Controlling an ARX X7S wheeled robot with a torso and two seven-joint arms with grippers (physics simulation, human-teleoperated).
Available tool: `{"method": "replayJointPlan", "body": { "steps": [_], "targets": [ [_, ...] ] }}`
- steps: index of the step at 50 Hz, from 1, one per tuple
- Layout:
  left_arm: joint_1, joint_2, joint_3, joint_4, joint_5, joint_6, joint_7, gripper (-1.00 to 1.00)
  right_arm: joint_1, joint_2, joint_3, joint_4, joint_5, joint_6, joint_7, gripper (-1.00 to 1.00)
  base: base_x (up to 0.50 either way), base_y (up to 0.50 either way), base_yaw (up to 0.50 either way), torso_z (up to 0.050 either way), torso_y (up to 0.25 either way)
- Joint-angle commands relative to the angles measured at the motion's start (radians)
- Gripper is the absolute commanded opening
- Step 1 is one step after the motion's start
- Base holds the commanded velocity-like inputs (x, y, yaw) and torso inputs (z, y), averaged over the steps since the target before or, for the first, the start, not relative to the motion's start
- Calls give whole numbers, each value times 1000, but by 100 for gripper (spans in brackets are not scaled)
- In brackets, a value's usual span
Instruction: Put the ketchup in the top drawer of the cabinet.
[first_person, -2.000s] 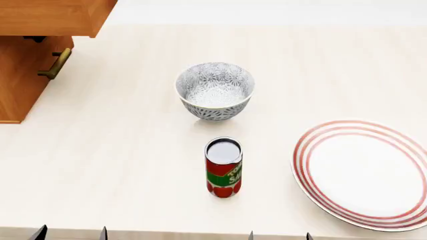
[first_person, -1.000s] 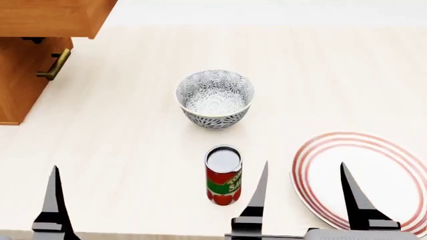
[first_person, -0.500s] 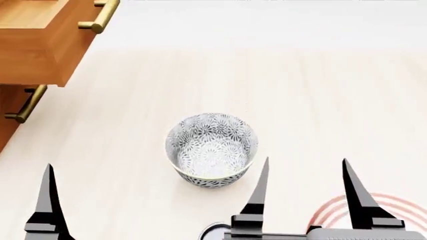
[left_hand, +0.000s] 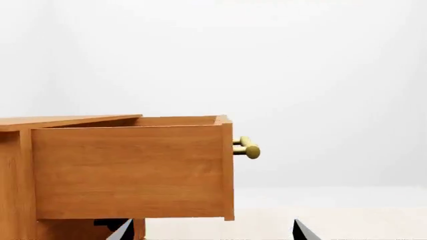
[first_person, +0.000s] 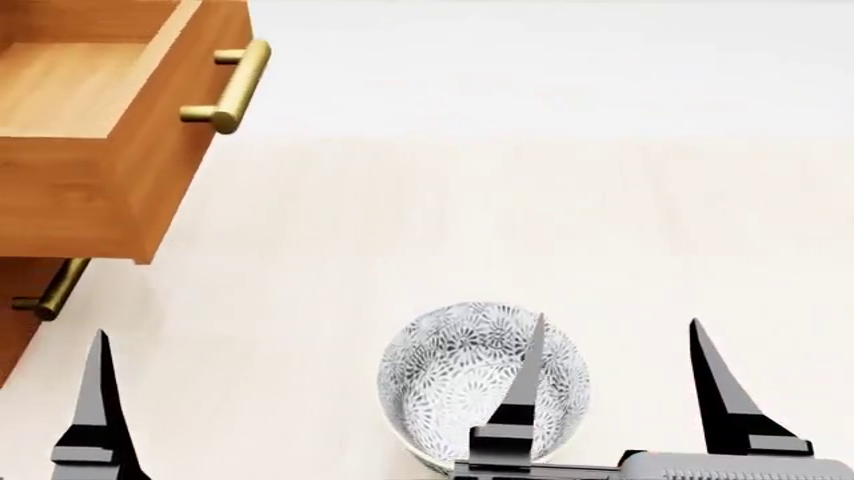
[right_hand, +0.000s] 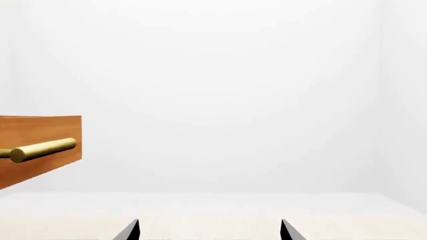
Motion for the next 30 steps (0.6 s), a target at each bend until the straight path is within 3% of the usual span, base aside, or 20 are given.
{"method": "replayJointPlan", "body": {
  "steps": [1,30],
  "targets": [
    [-6,-5,1,-5,-16,-7,-10,100,3,5,2,9,19,0,10,100,0,500,0,0,0],
    [-3,-26,13,-8,-36,-2,-30,100,-2,26,-9,5,33,-1,38,100,0,500,0,0,0]
  ]
}}
